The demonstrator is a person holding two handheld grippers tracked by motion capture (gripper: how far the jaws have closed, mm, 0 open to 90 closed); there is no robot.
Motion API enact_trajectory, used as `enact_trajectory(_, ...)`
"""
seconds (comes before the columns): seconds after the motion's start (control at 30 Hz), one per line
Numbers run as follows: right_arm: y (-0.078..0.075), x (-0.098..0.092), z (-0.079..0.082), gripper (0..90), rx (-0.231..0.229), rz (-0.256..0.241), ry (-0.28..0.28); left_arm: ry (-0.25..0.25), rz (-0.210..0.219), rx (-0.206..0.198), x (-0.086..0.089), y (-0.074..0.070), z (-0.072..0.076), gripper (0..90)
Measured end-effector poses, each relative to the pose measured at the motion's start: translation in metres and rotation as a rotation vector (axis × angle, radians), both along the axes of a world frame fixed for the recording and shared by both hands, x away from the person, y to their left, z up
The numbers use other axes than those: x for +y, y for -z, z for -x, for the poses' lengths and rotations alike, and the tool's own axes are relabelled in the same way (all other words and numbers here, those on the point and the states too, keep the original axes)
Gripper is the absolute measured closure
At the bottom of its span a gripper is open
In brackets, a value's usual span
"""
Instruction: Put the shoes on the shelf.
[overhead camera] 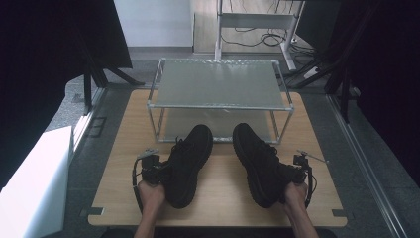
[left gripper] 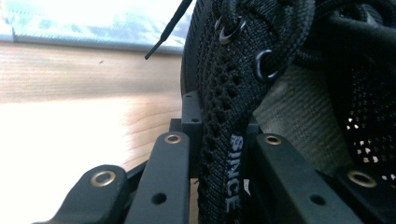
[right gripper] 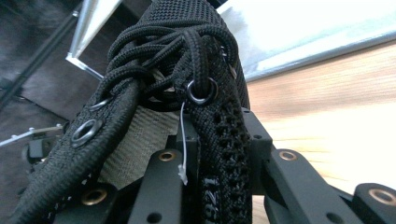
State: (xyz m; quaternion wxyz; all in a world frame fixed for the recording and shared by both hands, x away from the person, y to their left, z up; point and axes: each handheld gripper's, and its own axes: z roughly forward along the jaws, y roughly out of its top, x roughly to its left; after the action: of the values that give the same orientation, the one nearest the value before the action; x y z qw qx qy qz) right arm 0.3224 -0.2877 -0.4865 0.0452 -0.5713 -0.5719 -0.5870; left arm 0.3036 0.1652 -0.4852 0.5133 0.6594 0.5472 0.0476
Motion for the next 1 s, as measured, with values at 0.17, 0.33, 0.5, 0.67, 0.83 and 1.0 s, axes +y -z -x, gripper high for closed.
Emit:
enact_trajectory(0.17, -0.005, 0.005, 0.002, 74.1, -0.003, -0.058, -0.017, 0.017, 0.057, -0.021, 0.000, -0.009, 0.006, 80.1)
enact_trajectory(0.33, -0.011, 0.007, 0.006, 74.2, -0.008, -0.115, -0.027, 0.036, 0.100, -0.043, -0.002, -0.018, 0.012, 80.1)
enact_trajectory(0.5, -0.019, 0.009, 0.009, 74.1, -0.026, -0.151, -0.030, 0.043, 0.145, -0.069, -0.004, -0.027, 0.018, 80.1)
enact_trajectory(0.67, -0.030, 0.011, 0.012, 74.1, -0.042, -0.180, -0.034, 0.033, 0.200, -0.079, -0.004, -0.038, 0.020, 80.0)
enact_trajectory(0.83, -0.042, 0.013, 0.011, 74.0, -0.053, -0.204, -0.028, 0.016, 0.211, -0.090, -0.007, -0.048, 0.019, 79.8)
enact_trajectory(1.0, -0.054, 0.014, 0.009, 73.9, -0.071, -0.203, -0.019, 0.004, 0.230, -0.102, -0.009, -0.059, 0.017, 79.7)
